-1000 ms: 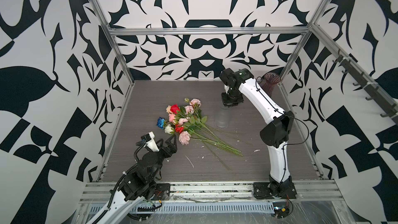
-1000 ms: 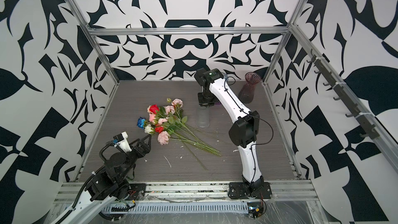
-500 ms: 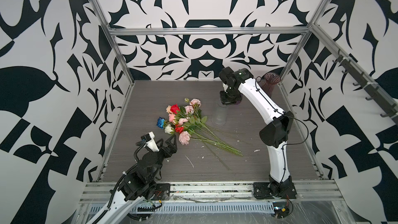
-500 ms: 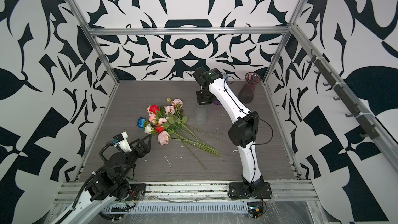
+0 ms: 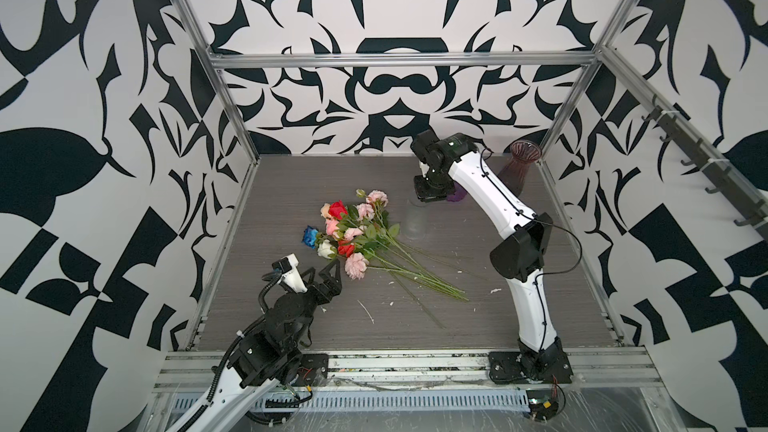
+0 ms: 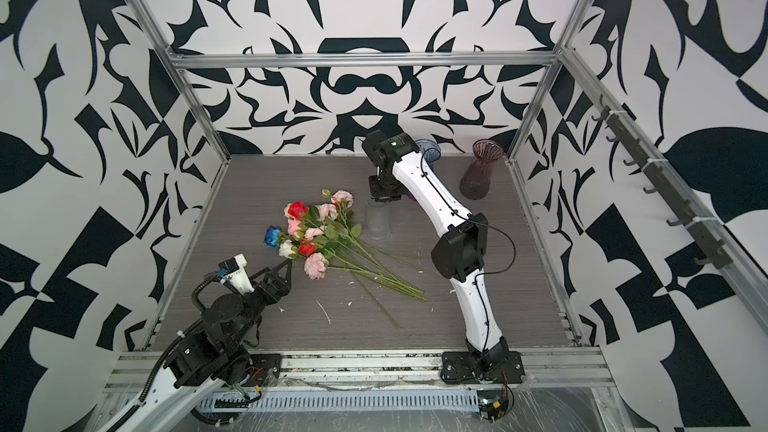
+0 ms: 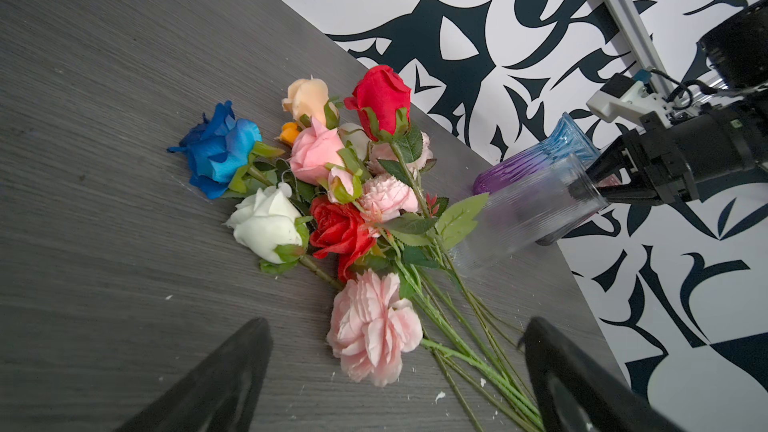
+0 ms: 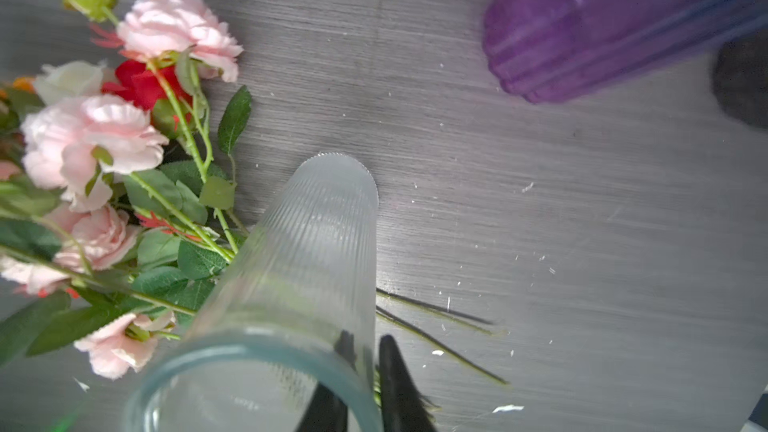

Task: Arrange the flowers into the vase
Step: 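Lower the clear vase upright beside the roses and open the right gripper, then move the right gripper down to the pink rose stems nearer the robot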

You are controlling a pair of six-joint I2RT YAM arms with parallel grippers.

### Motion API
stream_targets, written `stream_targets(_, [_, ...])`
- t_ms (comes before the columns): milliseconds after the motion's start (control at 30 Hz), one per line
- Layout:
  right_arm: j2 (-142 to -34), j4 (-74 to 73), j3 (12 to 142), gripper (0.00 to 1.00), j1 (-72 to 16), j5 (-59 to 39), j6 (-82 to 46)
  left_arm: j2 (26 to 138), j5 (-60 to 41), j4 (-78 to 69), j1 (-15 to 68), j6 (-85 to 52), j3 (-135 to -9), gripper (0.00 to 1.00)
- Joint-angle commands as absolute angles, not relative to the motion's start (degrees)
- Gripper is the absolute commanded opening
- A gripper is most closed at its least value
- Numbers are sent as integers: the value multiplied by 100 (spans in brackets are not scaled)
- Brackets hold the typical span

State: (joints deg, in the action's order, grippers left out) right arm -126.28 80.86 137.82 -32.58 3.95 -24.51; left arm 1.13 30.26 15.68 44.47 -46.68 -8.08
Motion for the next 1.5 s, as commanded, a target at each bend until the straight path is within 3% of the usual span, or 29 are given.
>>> stream_targets(0, [-12409,8079,14057,37,-3304,487,-2419,35,3114,1652,4430,-4720,-791,99])
stream_targets(133, [-12390,8152,14266,49,-3331,510,-2323,35,3105,1650,4430,-4711,-800,99])
stream_targets(400, [-11805,8444,15250,51,-3355,424,-1895,35,3118,1652,4430,-4726,-800,99])
stream_targets(467, [-11152,8037,14516,51,-3467,207,-1713,35,3129,1661,4436,-4727,-800,99])
stream_targets(600, [-9228,6461,11763,51,-3922,-543,-1485,35,3198,1609,4430,-4798,-776,99])
stream_targets(700, [-7861,5496,9762,60,-4269,-1036,-1716,65,3164,1487,4426,-4799,-747,99])
stream_targets(900, [-6290,4387,6962,59,-5300,-771,-2677,244,3006,954,4421,-4615,-633,99])
stream_targets(1133, [-6621,4380,6268,49,-5805,-145,-2612,718,2840,817,4412,-4416,-822,99])
stream_targets(1467, [-9068,4650,7570,47,-5810,138,-1157,951,2749,745,4339,-4419,-817,99])
